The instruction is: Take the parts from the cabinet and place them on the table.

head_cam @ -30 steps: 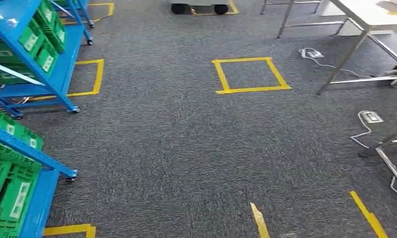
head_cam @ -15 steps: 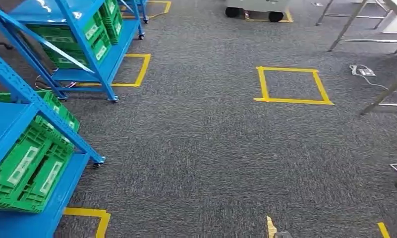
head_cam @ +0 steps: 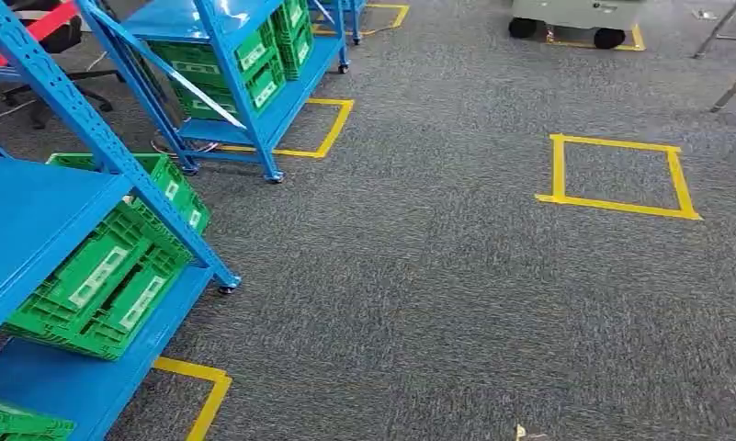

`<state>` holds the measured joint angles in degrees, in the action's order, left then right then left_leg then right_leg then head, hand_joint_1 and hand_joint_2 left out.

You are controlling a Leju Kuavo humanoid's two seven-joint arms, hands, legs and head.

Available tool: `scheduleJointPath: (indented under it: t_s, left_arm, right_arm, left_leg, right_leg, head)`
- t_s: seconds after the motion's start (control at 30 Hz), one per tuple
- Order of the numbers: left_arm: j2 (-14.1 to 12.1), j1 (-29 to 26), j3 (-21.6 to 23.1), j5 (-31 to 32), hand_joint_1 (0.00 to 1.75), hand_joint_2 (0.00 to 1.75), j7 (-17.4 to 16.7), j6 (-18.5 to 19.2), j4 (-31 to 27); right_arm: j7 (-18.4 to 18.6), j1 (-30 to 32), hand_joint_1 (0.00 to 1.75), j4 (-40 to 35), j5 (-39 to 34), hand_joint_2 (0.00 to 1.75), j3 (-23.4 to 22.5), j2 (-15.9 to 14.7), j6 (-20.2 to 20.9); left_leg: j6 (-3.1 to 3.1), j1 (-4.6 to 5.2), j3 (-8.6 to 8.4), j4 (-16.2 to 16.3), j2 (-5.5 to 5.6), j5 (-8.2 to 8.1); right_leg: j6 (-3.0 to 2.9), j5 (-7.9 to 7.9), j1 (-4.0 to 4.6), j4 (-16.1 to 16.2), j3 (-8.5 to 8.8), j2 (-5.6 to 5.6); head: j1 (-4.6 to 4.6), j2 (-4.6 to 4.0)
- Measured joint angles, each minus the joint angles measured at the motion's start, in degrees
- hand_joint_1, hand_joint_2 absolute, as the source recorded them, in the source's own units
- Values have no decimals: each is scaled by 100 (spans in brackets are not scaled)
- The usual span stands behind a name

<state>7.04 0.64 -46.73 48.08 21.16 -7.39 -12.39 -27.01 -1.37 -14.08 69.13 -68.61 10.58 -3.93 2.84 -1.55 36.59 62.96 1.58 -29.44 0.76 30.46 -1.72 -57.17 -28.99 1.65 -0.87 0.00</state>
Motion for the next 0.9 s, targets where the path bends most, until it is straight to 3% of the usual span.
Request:
scheduleJointPath:
  t_s: [0.07,0.1,0.13,0.2,0.23,0.27,0.3,0.4,0.43,0.47,0.5,0.53,0.57,0.6,0.63,0.67,0.73,0.77,0.8,0.9]
  left_arm:
    - [0,42,-7,44,0,0,0,-4,0]
    - [4,39,-11,46,0,0,0,-4,0]
    - [9,22,-17,48,0,0,0,-4,0]
    - [9,2,-46,57,0,0,0,-15,0]
    - [4,5,-57,61,0,0,0,-26,0]
    - [-7,15,-61,70,0,0,0,-33,0]
    - [-17,42,-63,92,0,0,0,-37,0]
    - [-4,22,-74,142,0,0,-11,-68,0]
    - [7,9,-77,158,0,0,-13,-68,0]
    - [2,-4,-81,164,0,0,-20,-70,0]
    - [0,12,-85,164,0,0,-24,-85,0]
    - [4,42,-87,171,0,0,-24,-85,0]
    - [9,50,-87,184,0,0,-26,-83,0]
    - [9,51,-87,195,0,0,-42,-83,0]
    - [11,46,-90,227,0,0,-66,-85,0]
    - [15,32,-92,234,0,0,-77,-87,0]
    - [20,32,-96,249,0,0,-81,-92,0]
    - [20,38,-96,249,0,0,-83,-90,0]
    - [15,60,-98,249,0,0,-83,-90,0]
    - [20,44,-105,249,0,0,-85,-90,0]
  right_arm:
    - [2,33,0,0,5,0,-4,0,-2]
    - [2,33,0,0,9,0,-9,0,-2]
    - [2,24,0,0,13,0,-13,0,-2]
    - [2,4,0,0,22,0,-17,0,-2]
    - [2,-5,0,0,35,0,-20,0,-2]
    - [2,-13,0,0,46,0,-20,2,-2]
    - [2,-8,0,0,55,0,-22,9,-2]
    - [2,-49,0,0,90,0,-28,2,-4]
    - [2,-57,0,0,101,0,-28,2,-4]
    - [2,-62,0,0,112,0,-28,-2,-7]
    - [-2,-57,0,0,120,0,-28,-2,-9]
    - [4,-38,0,0,127,0,-28,-4,-9]
    - [9,-17,0,0,142,0,-28,-7,-7]
    - [13,-7,0,0,153,0,-28,-7,-7]
    - [13,-2,0,0,170,0,-28,-9,-7]
    - [15,-4,0,0,173,0,-28,-15,-7]
    - [26,-5,0,0,186,0,-31,-39,-7]
    - [31,-3,0,0,190,0,-31,-39,-7]
    - [39,-4,0,2,199,0,-28,-39,-4]
    - [63,12,0,2,221,0,-31,-39,-4]
  left_leg:
    - [-19,6,410,913,-96,-434]
    - [-33,8,526,1218,-99,-522]
    - [-52,9,495,1229,-102,-468]
    - [-137,45,111,629,-150,-96]
    - [-223,100,-208,91,-286,124]
    - [-323,181,-422,-288,-593,166]
    - [-368,226,-487,-452,-763,108]
    - [-385,239,-418,-445,-564,134]
    - [-420,191,-456,-517,-487,181]
    - [-432,165,-459,-541,-433,205]
    - [-460,150,-439,-541,-361,223]
    - [-475,146,-415,-540,-276,233]
    - [-480,146,-397,-540,-187,242]
    - [-475,146,-387,-538,-106,251]
    - [-465,142,-388,-537,-33,259]
    - [-456,135,-391,-531,51,264]
    - [-410,109,-398,-515,222,273]
    - [-374,103,-383,-508,292,273]
    - [-322,132,-343,-471,354,279]
    - [-181,79,-246,-500,567,370]
  right_leg:
    - [-37,15,66,-1,-8,-246]
    - [-50,20,94,-2,-12,-349]
    - [-58,25,119,-2,-10,-438]
    - [-75,36,170,-2,14,-586]
    - [-81,45,193,-2,35,-662]
    - [-81,52,200,-2,52,-720]
    - [-38,91,265,-41,22,-800]
    - [-1,83,250,-4,64,-997]
    - [42,120,259,-7,87,-1001]
    - [88,215,226,-103,25,-642]
    - [122,405,189,-394,-101,-352]
    - [149,638,158,-862,-312,-232]
    - [168,843,145,-1353,-548,-189]
    - [188,936,137,-1685,-722,-181]
    - [202,889,124,-1769,-784,-181]
    - [212,702,112,-1599,-728,-178]
    - [235,120,69,-671,-324,-76]
    - [253,-32,19,-222,-136,215]
    - [245,54,7,-108,-84,492]
    - [111,65,51,-92,-50,303]
  head:
    - [6,0]
    - [4,0]
    - [2,0]
    - [0,0]
    - [2,0]
    - [4,0]
    - [2,0]
    - [13,0]
    - [9,0]
    - [31,0]
    - [66,0]
    - [72,0]
    - [72,0]
    - [81,0]
    - [76,0]
    - [76,0]
    - [74,0]
    - [87,0]
    - [94,0]
    - [74,0]
